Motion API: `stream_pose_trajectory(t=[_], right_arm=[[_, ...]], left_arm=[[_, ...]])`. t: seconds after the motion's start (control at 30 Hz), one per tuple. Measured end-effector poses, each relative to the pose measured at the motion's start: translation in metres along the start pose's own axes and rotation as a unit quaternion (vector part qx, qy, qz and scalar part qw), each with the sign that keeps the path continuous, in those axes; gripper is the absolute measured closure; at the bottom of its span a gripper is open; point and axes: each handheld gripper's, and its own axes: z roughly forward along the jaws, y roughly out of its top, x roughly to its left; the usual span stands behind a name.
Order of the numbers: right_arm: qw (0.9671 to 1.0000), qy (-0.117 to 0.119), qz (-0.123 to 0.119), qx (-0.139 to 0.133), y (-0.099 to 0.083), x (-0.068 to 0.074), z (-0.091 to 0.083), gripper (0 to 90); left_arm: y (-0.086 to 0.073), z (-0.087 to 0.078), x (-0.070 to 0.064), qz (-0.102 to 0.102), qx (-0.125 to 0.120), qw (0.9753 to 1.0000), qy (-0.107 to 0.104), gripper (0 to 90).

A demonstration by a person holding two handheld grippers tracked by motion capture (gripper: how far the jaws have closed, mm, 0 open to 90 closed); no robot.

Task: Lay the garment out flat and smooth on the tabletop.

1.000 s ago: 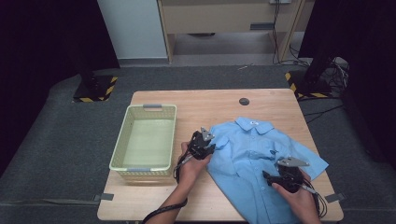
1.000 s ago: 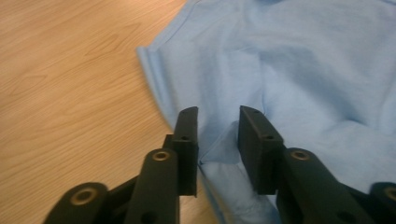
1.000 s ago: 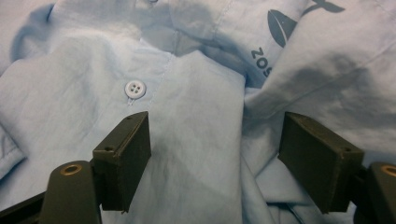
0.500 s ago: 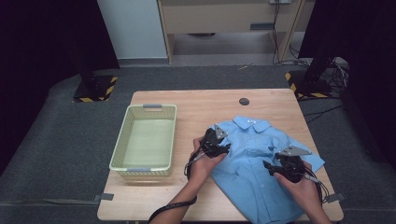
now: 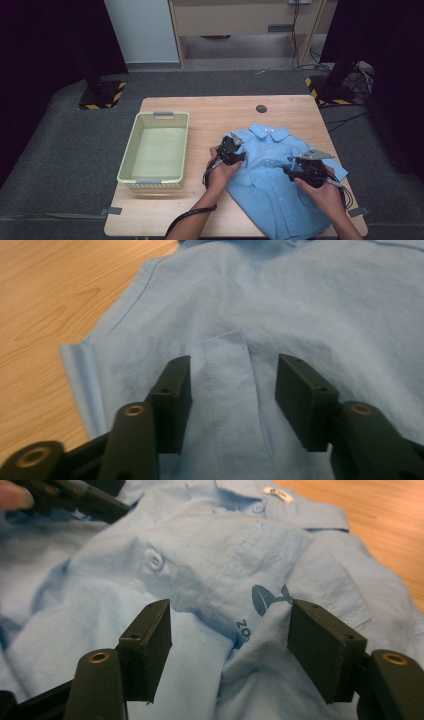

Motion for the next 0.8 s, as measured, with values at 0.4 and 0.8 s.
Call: stream_pose_trajectory(t=[0.4, 0.8], right_arm=[[0.9996, 0.005, -0.004, 0.026, -0.013, -0.003, 0.035, 48.4], [0.9999, -0.009, 0.009, 0.007, -0.028, -0.003, 0.022, 53.1]], left_arm=[[0.004, 0.0, 0.008, -0.015, 0.011, 0.9996, -0.023, 87.8], [0.027, -0.055, 0.028, -0.008, -0.021, 0.9995, 0.023, 89.8]])
